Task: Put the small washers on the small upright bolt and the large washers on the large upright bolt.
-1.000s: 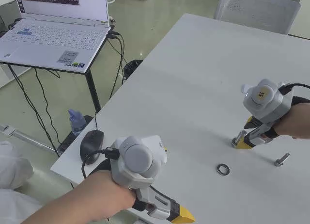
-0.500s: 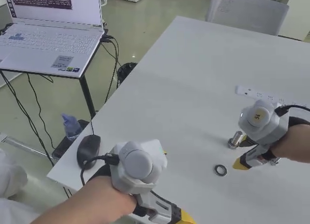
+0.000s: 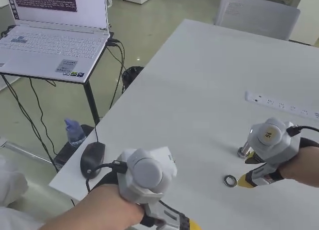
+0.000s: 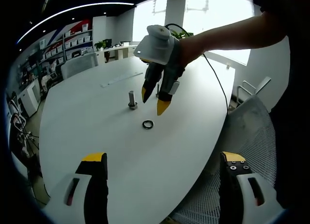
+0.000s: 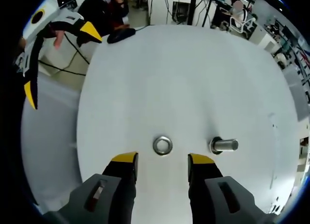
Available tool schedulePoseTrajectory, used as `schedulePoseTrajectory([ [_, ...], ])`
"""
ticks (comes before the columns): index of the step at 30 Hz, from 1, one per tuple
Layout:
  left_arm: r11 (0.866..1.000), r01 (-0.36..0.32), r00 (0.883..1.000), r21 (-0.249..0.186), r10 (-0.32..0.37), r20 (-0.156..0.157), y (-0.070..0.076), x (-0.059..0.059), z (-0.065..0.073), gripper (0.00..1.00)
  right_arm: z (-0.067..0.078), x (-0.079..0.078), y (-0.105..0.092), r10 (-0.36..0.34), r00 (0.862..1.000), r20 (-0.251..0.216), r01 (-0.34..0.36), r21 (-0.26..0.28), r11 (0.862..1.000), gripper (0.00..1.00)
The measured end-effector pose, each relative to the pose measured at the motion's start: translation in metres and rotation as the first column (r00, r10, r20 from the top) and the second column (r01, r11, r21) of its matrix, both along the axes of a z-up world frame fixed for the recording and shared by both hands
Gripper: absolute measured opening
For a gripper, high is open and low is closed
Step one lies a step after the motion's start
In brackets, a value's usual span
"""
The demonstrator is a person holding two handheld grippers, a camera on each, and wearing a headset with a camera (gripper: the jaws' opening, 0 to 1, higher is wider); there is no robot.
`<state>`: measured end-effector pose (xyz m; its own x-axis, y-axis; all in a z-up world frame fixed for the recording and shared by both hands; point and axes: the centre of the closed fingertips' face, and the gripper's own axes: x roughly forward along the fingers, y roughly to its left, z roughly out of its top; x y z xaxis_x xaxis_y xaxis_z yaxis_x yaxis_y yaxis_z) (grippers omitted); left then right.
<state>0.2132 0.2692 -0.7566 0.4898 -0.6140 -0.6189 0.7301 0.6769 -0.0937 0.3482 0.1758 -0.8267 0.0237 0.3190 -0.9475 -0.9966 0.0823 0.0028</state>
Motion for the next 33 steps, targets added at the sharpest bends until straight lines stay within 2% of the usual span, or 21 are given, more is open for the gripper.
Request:
schedulePoseTrajectory([
  [7, 1.000, -0.004, 1.000, 0.010, 0.004, -0.021, 0.004, 0.000, -0.005, 0.95, -0.025, 0.001, 0.000, -0.004, 1.000, -0.017, 0.004, -0.033, 0.999, 0.43],
  [11, 1.000, -0.003, 1.000, 0.010, 0.003, -0.022, 0.004, 0.000, -0.005, 0.94, -0.040, 0.002, 0.000, -0.009, 1.000, -0.018, 0.008, -0.046, 0.999, 0.42],
  [18, 1.000, -0.003, 1.000, 0.019, 0.004, -0.021, 0.009, 0.000, -0.004, 0.92, -0.053, 0.001, -0.001, -0.015, 1.000, -0.010, 0.015, -0.067, 0.998, 0.42],
  [24, 1.000, -0.008, 0.999, 0.013, 0.009, -0.033, 0.007, -0.004, -0.007, 0.91, -0.054, 0.002, 0.004, -0.022, 1.000, 0.002, 0.023, -0.047, 0.999, 0.42],
  [33, 1.000, -0.007, 0.999, 0.009, 0.008, -0.037, 0.007, -0.005, -0.009, 0.88, -0.053, 0.000, 0.006, -0.024, 1.000, 0.003, 0.024, -0.049, 0.999, 0.41],
])
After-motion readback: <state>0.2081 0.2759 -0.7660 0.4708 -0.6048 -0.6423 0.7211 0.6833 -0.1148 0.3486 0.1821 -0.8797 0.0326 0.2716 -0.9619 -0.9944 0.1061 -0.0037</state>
